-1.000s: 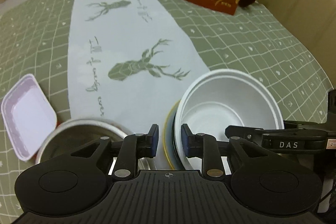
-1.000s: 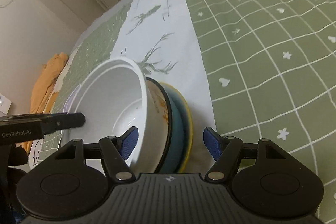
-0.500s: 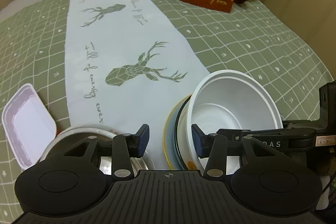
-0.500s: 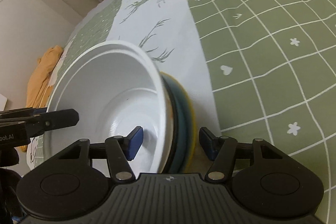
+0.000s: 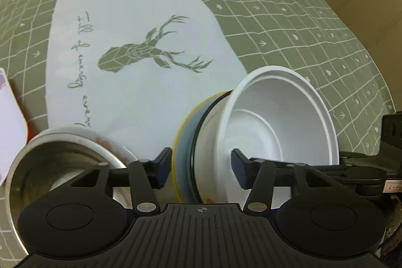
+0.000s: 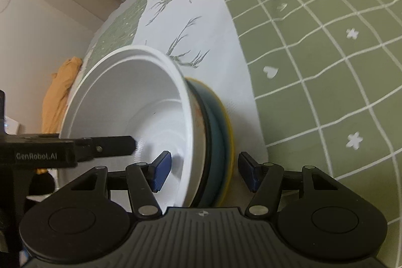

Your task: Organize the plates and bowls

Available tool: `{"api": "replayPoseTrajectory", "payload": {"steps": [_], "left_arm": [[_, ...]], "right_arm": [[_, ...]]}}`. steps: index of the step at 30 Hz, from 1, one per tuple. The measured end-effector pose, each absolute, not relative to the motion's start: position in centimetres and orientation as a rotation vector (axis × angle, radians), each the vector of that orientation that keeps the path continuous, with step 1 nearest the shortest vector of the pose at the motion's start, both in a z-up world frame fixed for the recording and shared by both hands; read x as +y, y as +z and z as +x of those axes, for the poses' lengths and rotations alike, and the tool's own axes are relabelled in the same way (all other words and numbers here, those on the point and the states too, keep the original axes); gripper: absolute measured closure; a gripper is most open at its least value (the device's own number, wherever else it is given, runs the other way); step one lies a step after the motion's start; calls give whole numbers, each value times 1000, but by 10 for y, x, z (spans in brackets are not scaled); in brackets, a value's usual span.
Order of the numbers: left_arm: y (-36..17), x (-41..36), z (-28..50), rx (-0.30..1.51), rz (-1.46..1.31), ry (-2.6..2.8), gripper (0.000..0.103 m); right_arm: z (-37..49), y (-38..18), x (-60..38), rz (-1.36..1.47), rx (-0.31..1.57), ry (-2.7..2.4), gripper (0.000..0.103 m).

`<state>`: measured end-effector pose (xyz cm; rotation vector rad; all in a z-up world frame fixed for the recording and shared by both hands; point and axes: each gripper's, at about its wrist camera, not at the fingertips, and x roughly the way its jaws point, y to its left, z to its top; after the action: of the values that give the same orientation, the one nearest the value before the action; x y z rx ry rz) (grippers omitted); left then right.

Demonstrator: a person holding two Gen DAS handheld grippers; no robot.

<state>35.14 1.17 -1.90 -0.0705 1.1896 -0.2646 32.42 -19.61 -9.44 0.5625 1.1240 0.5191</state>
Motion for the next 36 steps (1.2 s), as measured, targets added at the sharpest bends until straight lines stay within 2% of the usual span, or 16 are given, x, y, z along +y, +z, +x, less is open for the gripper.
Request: {"api": "replayPoseTrajectory", "payload": {"steps": [2,5,18,25,36], "left_arm": [[-20,11,352,1187,-87,-269,35],[-24,10,353,1185,-110,-265,29],[-17,5,322,1202,-118,-252,29],[-17,-4,320,1182,-74,-217,32],[-15,-14,321,1165,-3,-215,33]], "right_arm": [[325,-97,-194,581,1138,538,43],[325,-99,-191,606,1144,568,42],[313,-91,-198,622,1131,578,41],[312,-90,-197,584,1110,573,40],[317,-96,-203,606,1130,571,40]]}}
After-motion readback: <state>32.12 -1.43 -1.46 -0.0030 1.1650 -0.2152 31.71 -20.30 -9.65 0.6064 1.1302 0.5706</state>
